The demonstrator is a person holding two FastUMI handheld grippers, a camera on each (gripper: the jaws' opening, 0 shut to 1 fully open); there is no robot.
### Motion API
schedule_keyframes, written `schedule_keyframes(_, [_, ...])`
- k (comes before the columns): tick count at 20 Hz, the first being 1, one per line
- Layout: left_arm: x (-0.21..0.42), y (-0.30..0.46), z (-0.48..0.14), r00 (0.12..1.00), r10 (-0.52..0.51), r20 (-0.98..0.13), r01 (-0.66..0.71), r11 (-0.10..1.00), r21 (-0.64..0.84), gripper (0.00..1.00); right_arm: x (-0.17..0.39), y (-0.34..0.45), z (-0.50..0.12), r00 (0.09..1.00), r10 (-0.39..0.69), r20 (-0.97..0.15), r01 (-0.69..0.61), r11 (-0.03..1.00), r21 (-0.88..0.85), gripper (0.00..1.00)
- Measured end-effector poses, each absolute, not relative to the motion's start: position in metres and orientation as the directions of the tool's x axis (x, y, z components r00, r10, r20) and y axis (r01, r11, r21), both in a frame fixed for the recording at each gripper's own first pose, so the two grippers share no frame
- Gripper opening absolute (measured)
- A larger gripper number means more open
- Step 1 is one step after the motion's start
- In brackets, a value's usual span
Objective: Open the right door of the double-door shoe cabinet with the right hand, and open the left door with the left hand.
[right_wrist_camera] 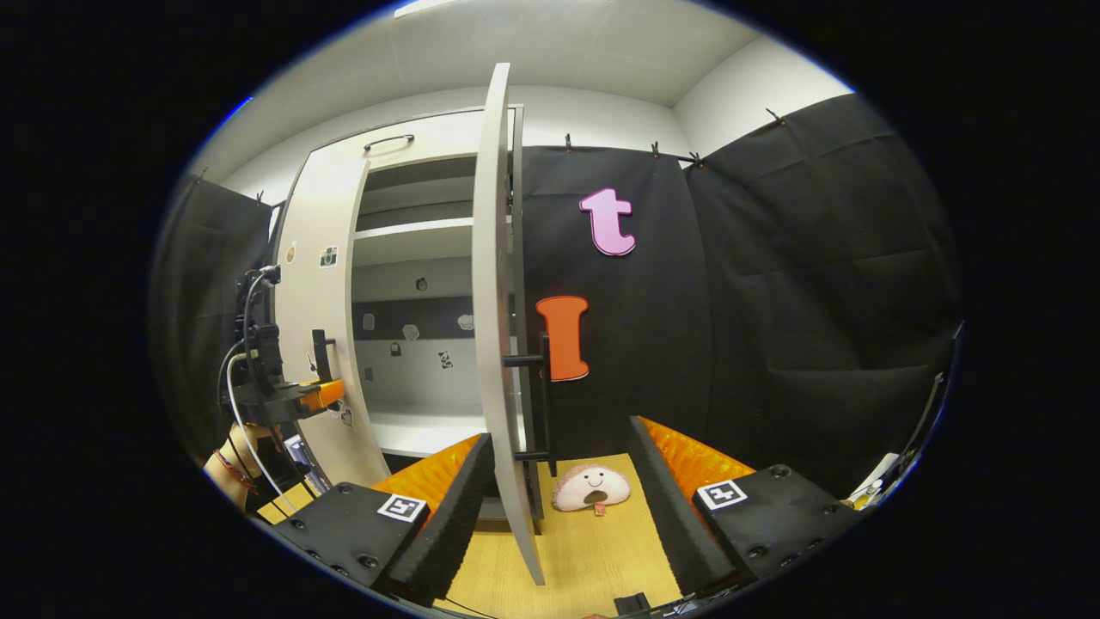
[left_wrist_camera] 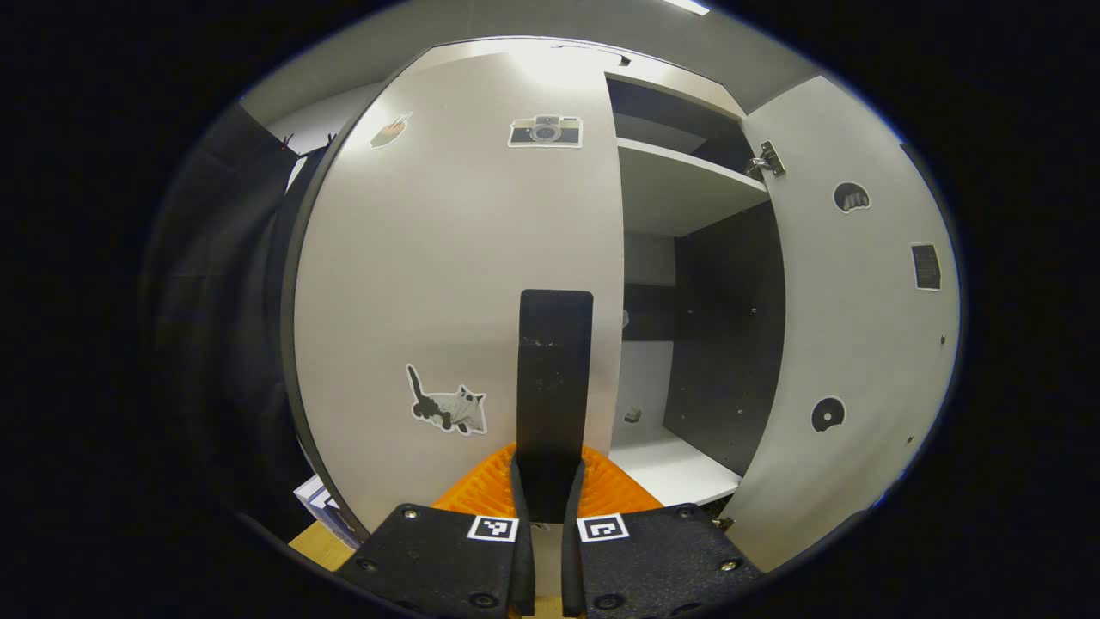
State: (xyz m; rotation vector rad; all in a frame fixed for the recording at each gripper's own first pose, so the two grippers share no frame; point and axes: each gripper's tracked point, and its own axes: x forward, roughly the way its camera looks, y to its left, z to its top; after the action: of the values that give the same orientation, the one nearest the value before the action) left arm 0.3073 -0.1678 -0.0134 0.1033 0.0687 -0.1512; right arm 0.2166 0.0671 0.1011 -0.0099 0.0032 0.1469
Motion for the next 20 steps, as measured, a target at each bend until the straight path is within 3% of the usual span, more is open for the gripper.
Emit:
schedule_keyframes(5, [0.3,-0.162,-0.013,0.982,-0.177,-0.066,0.182,0.98,0.083,0.12,0.207,0.08,0.1,0.988,0.155,-0.005,-0.155,0.988,-0.021,0.98])
schedule_keyframes(6, [0.3,-0.161,-0.013,0.981,-0.183,-0.07,0.189,0.978,0.086,0.12,0.205,0.082,0.099,0.988,0.153,-0.004,-0.153,0.988,-0.018,0.89])
schedule_keyframes(20, [0.286,-0.146,-0.014,0.953,-0.295,-0.071,0.3,0.951,0.079,0.11,0.182,0.135,0.089,0.985,0.171,-0.004,-0.171,0.985,0.004,0.89])
